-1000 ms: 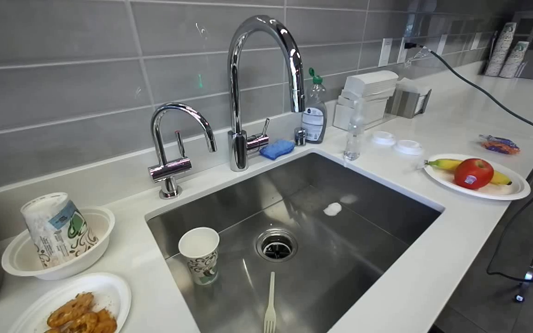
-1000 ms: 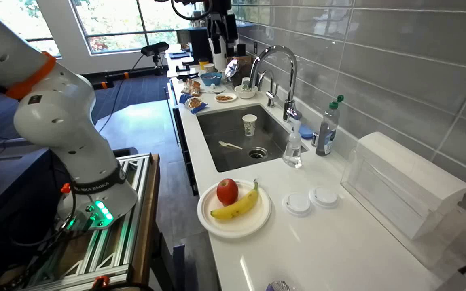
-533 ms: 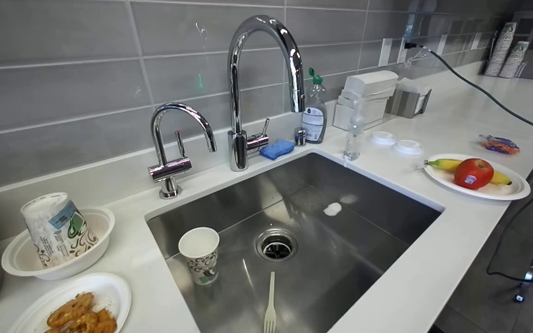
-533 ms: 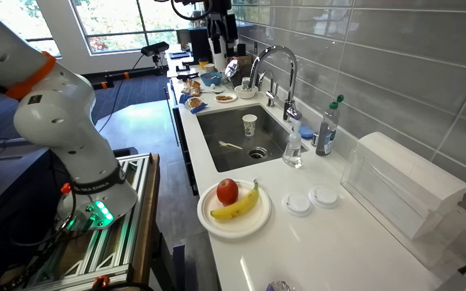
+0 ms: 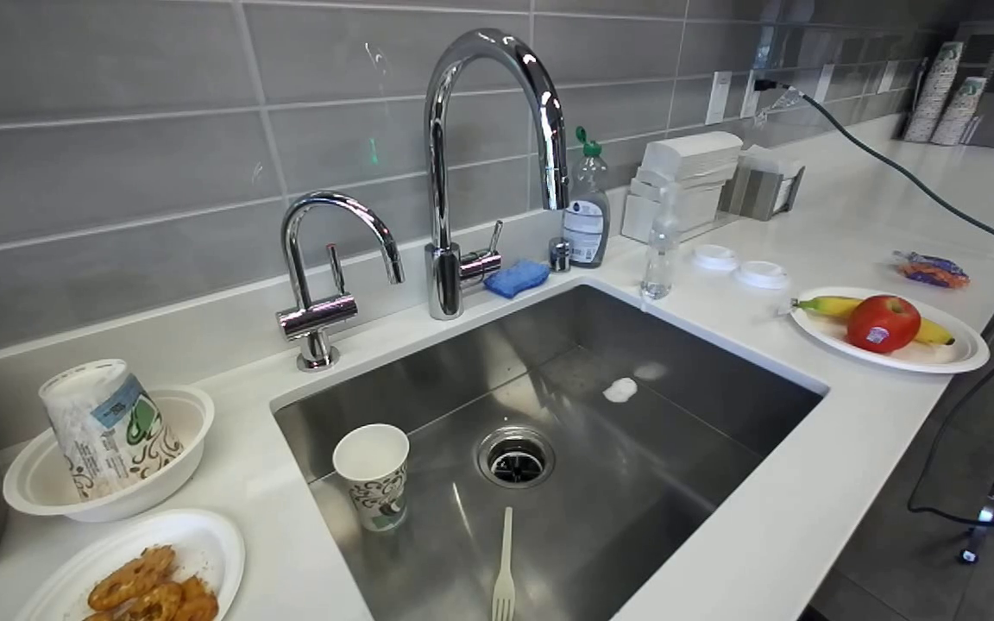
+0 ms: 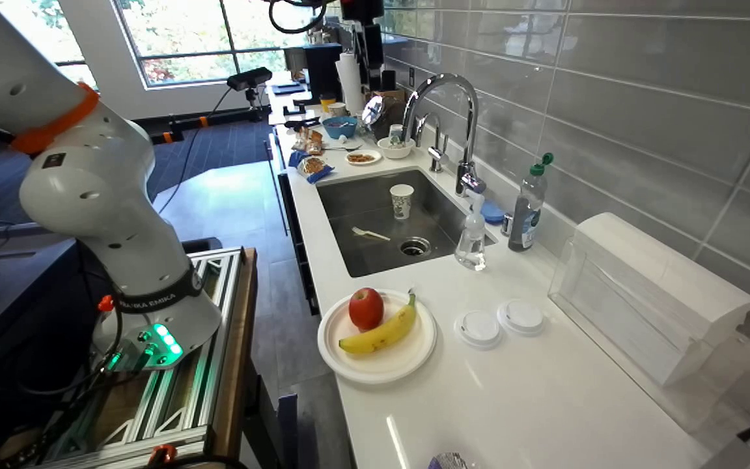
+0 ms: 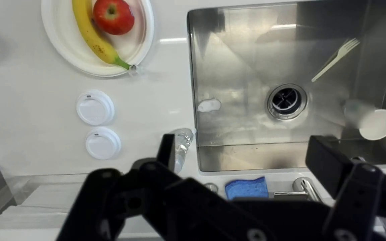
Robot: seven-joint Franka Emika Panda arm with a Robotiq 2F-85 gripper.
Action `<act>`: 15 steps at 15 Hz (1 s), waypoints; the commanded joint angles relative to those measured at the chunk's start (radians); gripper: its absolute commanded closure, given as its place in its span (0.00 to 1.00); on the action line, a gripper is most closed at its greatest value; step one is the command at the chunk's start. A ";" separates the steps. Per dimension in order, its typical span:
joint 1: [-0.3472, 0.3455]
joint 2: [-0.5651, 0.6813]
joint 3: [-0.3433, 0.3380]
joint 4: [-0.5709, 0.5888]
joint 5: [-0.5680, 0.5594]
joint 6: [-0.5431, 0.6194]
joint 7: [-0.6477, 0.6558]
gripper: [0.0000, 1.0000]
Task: Move the bottle closest to you backwards
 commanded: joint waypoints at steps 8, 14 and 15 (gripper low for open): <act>-0.049 0.387 -0.044 0.330 0.016 -0.010 0.464 0.00; -0.040 0.546 -0.119 0.382 0.051 0.064 0.694 0.00; -0.037 0.566 -0.128 0.370 0.056 0.099 0.737 0.00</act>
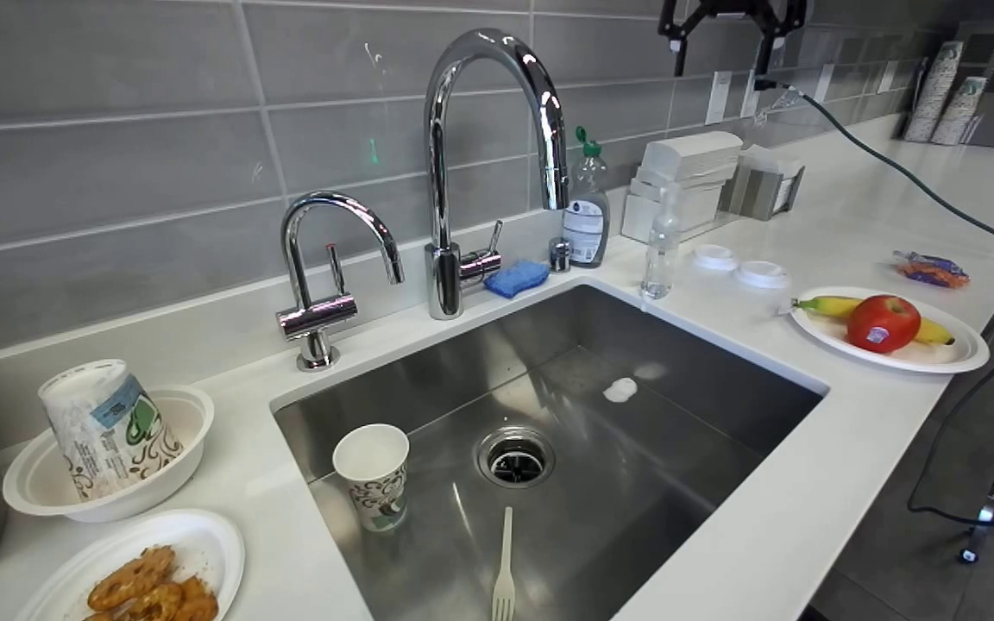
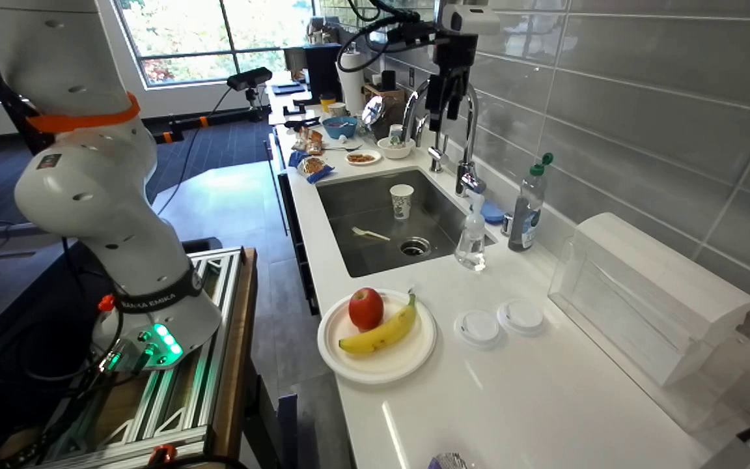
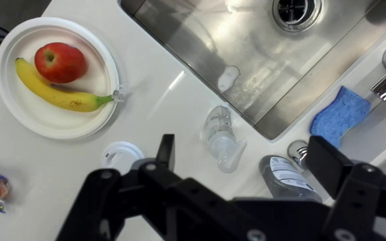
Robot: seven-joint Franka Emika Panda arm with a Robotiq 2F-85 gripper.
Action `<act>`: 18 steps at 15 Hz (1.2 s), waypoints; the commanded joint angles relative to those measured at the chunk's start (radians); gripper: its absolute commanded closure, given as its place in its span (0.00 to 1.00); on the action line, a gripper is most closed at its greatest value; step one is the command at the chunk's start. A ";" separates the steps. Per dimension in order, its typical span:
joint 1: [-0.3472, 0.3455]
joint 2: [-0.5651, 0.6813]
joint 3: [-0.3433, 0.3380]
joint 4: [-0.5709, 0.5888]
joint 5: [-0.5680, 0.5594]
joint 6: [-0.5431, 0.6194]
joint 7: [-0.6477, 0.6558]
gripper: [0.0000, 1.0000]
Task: Move the bottle closest to you backwards
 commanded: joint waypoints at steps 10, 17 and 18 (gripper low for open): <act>0.019 0.064 -0.041 0.020 0.020 0.074 0.069 0.00; 0.014 0.163 -0.091 0.033 0.026 0.149 0.088 0.00; 0.017 0.171 -0.098 0.029 0.020 0.156 0.095 0.00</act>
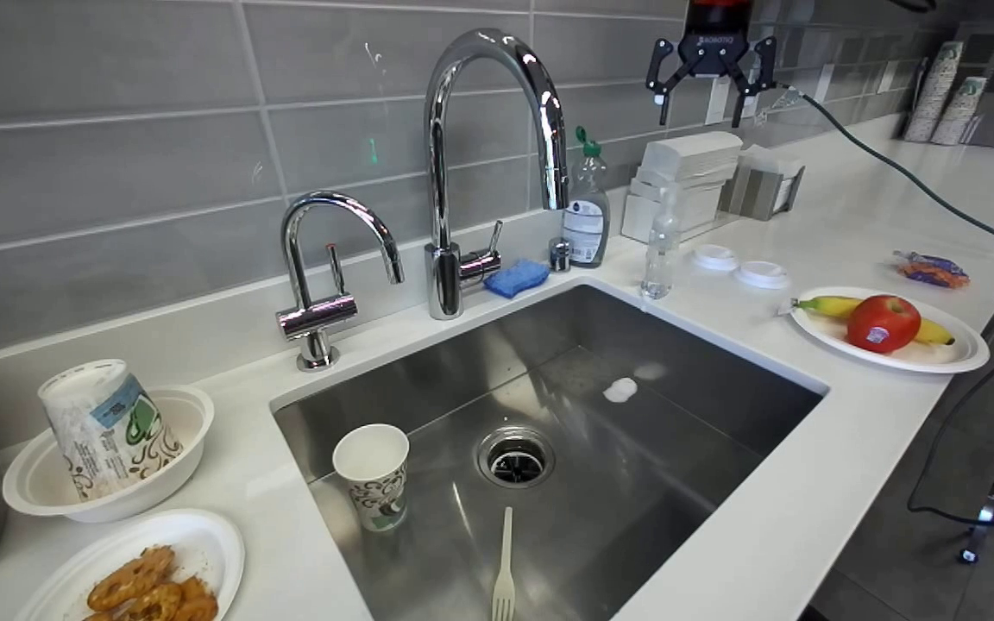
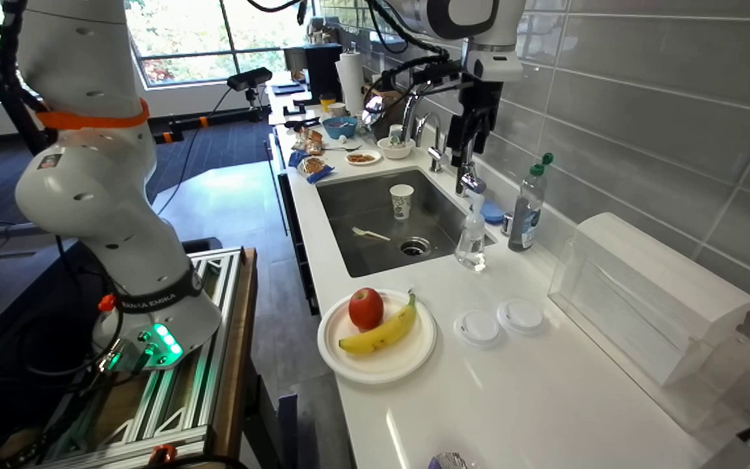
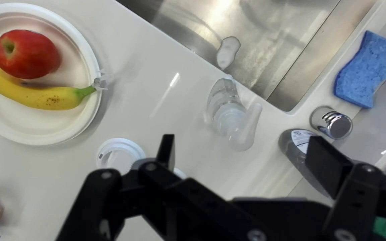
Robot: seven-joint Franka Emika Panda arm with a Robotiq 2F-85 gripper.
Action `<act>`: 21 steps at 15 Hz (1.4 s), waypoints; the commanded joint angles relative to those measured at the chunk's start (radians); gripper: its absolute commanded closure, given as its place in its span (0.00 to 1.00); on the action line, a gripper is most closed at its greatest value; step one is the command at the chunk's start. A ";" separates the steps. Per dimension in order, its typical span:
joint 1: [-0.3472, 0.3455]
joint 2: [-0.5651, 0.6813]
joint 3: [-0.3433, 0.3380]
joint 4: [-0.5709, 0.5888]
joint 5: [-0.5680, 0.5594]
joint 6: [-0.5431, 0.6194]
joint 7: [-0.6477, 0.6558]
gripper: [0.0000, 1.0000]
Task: Move the bottle closest to you backwards
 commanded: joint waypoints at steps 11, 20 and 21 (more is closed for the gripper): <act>0.008 0.083 -0.033 -0.019 0.081 0.114 0.050 0.00; 0.021 0.130 -0.049 -0.036 0.059 0.241 0.059 0.20; 0.022 0.132 -0.051 -0.038 0.058 0.244 0.061 0.32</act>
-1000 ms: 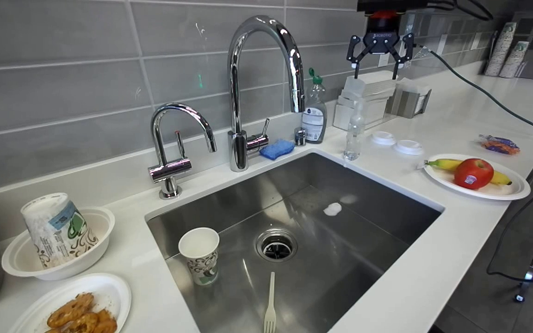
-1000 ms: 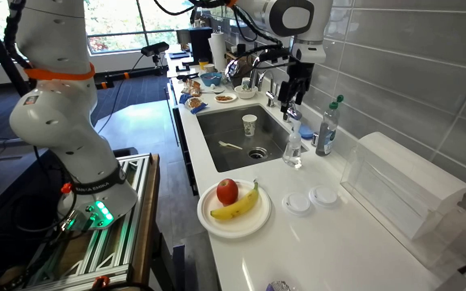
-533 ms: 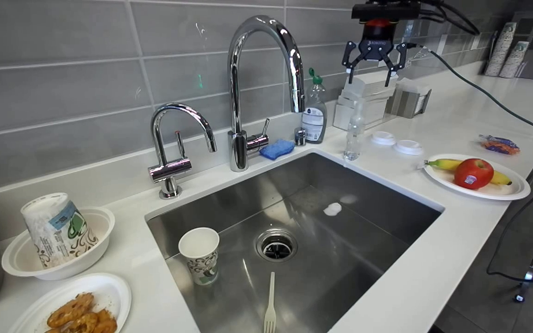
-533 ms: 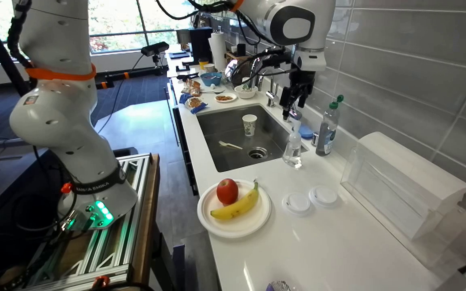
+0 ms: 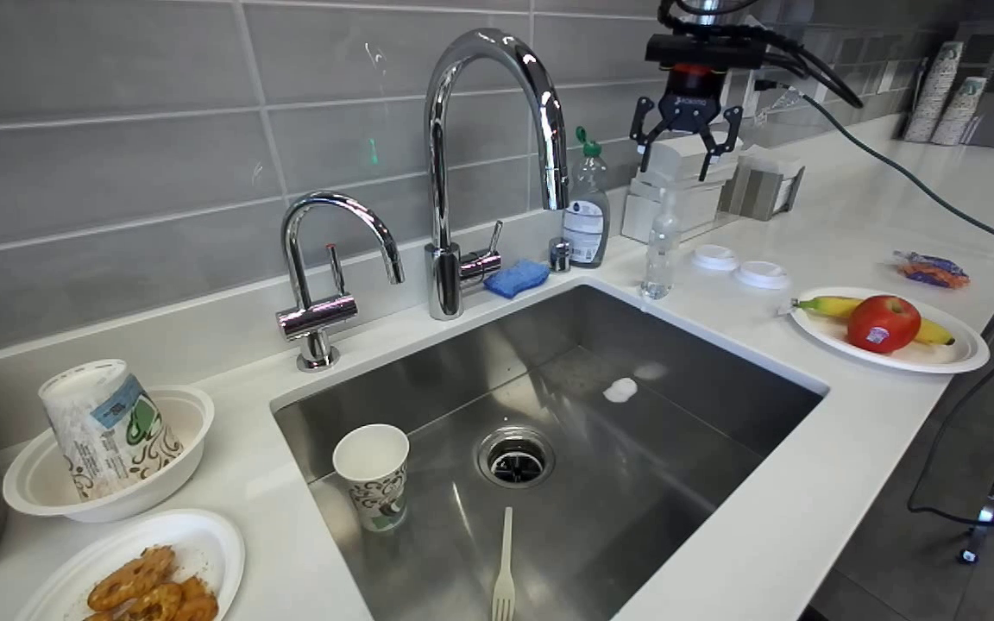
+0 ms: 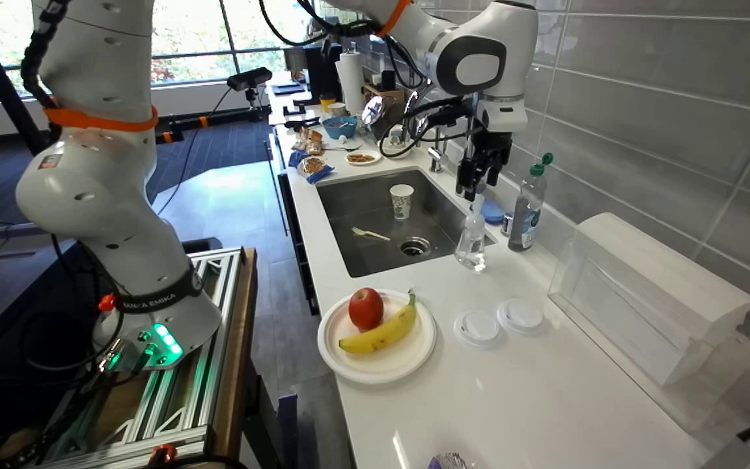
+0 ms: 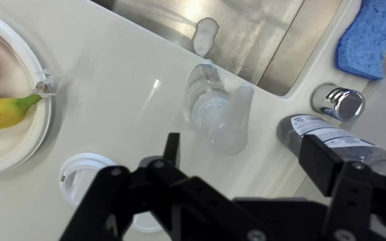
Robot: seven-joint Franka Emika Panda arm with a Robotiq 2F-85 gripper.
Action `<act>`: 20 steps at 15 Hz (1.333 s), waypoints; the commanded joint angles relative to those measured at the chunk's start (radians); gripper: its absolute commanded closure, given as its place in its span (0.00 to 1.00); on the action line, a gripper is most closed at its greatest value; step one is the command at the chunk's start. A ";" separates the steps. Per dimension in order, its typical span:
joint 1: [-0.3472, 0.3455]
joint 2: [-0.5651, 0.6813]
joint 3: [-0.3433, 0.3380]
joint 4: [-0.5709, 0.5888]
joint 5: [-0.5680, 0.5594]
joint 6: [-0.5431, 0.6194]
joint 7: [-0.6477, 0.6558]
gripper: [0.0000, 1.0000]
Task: Move the bottle closest to you backwards
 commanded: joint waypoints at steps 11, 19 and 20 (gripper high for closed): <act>0.023 0.000 -0.023 -0.027 -0.014 0.012 0.007 0.92; 0.018 -0.010 -0.021 0.159 -0.091 -0.170 -0.276 0.92; 0.023 0.009 -0.025 0.197 -0.124 -0.189 -0.294 0.92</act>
